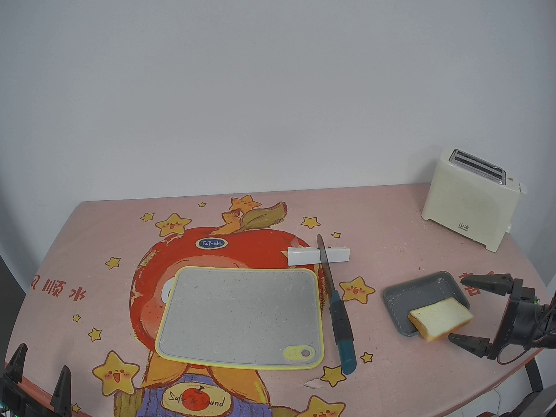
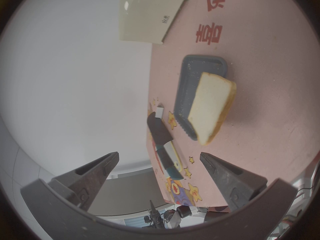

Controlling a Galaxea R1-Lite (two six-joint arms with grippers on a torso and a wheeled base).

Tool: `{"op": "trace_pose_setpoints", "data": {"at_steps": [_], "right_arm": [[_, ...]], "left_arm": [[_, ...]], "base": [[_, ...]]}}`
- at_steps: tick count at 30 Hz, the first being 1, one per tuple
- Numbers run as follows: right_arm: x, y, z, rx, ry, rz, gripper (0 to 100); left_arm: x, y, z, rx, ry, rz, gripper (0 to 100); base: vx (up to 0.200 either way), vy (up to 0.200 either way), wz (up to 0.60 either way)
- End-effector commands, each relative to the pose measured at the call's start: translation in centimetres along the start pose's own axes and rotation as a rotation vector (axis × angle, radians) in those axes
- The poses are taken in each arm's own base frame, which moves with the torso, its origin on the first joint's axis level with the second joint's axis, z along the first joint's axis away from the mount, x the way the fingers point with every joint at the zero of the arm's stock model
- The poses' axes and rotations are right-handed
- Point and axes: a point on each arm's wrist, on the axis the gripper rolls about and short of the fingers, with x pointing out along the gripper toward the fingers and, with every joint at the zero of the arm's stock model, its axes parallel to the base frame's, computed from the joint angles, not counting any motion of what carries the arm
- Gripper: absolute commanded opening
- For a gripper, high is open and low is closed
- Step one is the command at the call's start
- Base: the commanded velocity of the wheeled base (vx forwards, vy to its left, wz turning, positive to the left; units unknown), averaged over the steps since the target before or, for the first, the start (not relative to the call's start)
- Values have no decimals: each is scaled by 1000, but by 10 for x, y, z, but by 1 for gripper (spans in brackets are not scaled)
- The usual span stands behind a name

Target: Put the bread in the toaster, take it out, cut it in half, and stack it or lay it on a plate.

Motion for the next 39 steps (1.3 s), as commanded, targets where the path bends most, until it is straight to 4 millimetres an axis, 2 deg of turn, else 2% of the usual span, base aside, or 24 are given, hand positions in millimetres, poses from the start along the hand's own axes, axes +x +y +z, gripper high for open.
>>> {"op": "trace_pose_setpoints", "data": {"at_steps": [1, 4, 9, 16, 22, 30, 39], "right_arm": [[-10, -15, -15, -46, 88, 21, 100], [-19, -17, -21, -67, 105, 56, 100], [-14, -19, -18, -55, 106, 25, 100], [7, -35, -8, -41, 134, -137, 100], [15, -39, -3, -34, 139, -182, 100], [14, -38, 2, -24, 106, -168, 100], [5, -34, 19, 20, 24, -86, 100]], "left_arm": [[0, 0, -5, 0, 1, 2, 100], [0, 0, -5, 0, 1, 0, 100], [0, 0, -5, 0, 1, 0, 100], [0, 0, -5, 0, 1, 2, 100], [0, 0, -5, 0, 1, 0, 100], [0, 0, -5, 0, 1, 0, 100], [0, 0, -5, 0, 1, 0, 100]], "base": [[0, 0, 0], [0, 0, 0], [0, 0, 0], [0, 0, 0], [0, 0, 0], [0, 0, 0], [0, 0, 0]]}}
